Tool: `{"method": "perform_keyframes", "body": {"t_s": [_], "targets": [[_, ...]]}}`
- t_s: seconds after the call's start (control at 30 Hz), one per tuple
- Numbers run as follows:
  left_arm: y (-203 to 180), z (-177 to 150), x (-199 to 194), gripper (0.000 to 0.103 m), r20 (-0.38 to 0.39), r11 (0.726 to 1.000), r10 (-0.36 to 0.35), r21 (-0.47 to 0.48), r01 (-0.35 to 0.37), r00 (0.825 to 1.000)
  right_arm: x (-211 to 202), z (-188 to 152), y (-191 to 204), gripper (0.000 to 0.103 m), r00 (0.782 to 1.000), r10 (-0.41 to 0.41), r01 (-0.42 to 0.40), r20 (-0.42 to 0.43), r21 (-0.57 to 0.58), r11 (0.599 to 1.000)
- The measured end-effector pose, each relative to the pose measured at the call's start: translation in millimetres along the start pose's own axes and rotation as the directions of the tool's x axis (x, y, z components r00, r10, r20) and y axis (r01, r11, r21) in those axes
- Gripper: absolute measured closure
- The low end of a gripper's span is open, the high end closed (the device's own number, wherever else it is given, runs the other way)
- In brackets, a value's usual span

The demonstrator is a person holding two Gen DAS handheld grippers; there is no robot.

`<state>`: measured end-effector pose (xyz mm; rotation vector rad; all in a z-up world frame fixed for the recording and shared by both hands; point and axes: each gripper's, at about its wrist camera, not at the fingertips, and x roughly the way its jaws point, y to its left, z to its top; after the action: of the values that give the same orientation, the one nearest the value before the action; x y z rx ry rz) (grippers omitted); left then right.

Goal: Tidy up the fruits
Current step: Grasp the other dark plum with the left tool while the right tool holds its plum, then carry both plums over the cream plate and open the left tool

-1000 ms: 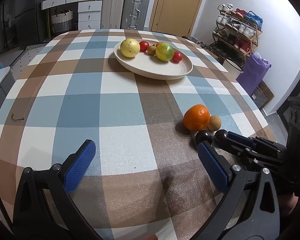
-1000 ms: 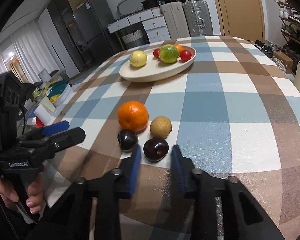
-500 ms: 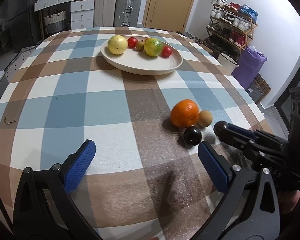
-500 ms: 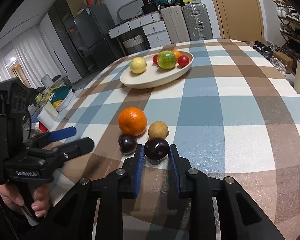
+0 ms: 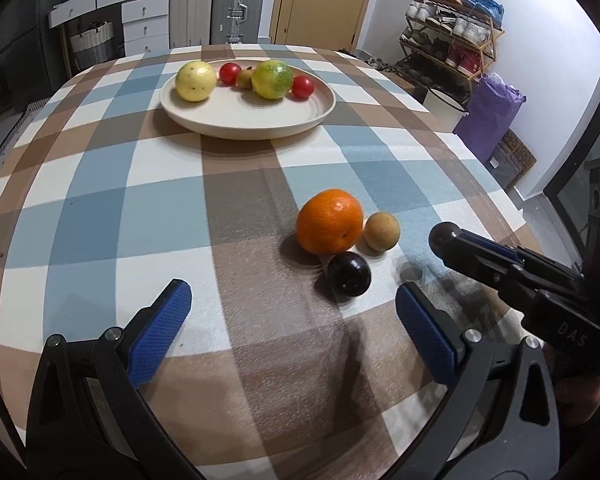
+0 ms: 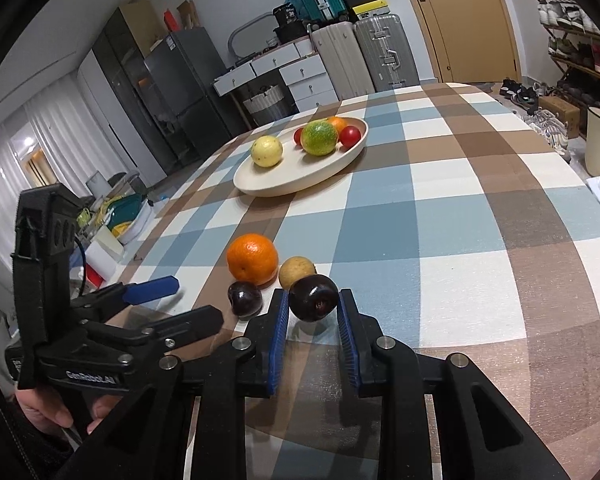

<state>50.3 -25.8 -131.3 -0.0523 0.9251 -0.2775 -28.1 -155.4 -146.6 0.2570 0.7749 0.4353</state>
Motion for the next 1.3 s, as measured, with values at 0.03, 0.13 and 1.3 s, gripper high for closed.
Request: {"method": "perform_keyframes", "body": {"t_s": [0.03, 0.13, 1.3], "targets": [[-2.1, 1.1, 1.2, 0.001, 0.0, 1.0, 0.006, 0.005, -0.006, 1.0, -0.3, 0.0, -1.1, 0.078, 1.0, 0.004, -0.004, 0.003, 0.003, 1.0], [-9.0, 4.3, 5.4, 0.001, -0.003, 1.0, 0.017, 0.026, -0.017, 1.0, -1.5, -1.4, -4.2, 0.078, 1.0, 0.008, -0.008, 0.01, 0.004, 1.0], [13.5, 15.1, -15.8, 0.08, 0.023, 0.988, -0.144, -0.048, 0.145, 0.989, -4.1, 5.6, -8.9, 0.078, 0.999, 0.03, -0.03, 0.028, 0.007, 1.0]]}}
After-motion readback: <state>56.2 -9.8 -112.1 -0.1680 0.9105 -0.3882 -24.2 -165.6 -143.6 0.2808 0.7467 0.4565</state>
